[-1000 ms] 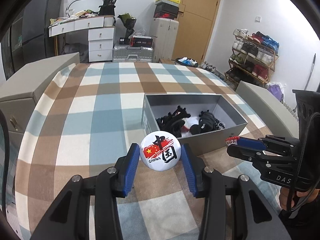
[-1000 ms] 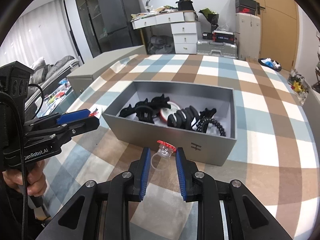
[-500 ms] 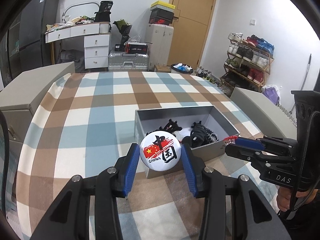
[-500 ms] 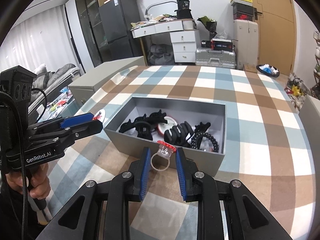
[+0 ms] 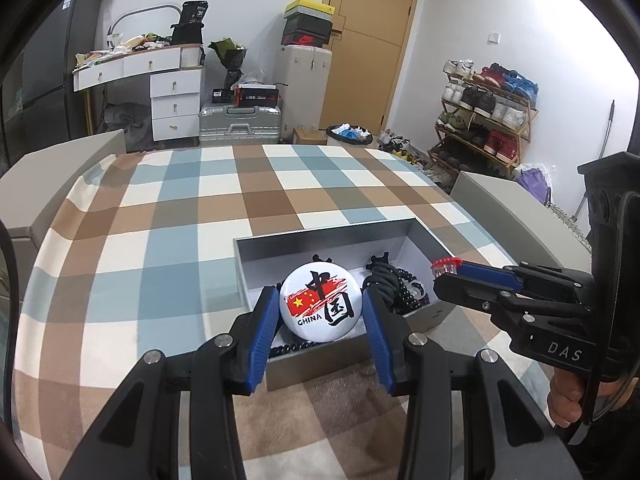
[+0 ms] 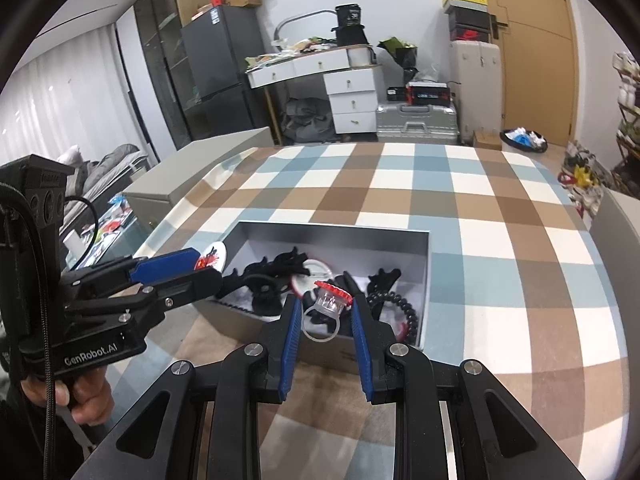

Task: Organize jewelry
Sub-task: 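Lower the badge and clear ring into the gray box and open both tools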

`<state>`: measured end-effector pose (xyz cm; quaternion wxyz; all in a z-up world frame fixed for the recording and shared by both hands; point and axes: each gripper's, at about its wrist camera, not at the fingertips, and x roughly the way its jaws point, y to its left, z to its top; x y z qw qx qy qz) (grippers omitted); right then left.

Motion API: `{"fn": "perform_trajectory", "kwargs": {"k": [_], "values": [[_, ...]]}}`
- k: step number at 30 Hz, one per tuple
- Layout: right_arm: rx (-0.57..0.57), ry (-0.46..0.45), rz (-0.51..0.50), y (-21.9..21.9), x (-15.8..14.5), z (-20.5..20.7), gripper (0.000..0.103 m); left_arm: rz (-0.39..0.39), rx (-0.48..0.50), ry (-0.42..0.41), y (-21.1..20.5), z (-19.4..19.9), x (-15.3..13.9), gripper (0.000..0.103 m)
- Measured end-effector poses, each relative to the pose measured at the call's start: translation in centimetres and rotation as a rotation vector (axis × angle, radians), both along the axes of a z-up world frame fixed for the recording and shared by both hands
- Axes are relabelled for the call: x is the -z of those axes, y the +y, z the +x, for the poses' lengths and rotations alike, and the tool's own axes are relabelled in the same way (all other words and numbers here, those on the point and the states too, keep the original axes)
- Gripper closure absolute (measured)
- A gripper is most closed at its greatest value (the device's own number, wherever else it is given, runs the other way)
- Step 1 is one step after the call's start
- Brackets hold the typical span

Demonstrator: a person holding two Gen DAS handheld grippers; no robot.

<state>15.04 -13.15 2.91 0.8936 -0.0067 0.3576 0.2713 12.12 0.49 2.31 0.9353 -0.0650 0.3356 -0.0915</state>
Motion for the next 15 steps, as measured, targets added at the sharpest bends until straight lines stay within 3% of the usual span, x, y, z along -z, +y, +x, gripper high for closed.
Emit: {"fn": "perform_trajectory", "kwargs": {"k": [15], "values": [[0.040,0.024,0.012,-0.7,0.8,2.5,0.078,0.039,-0.006,0.023,-1.4,2.2,0.7,0.066]]}}
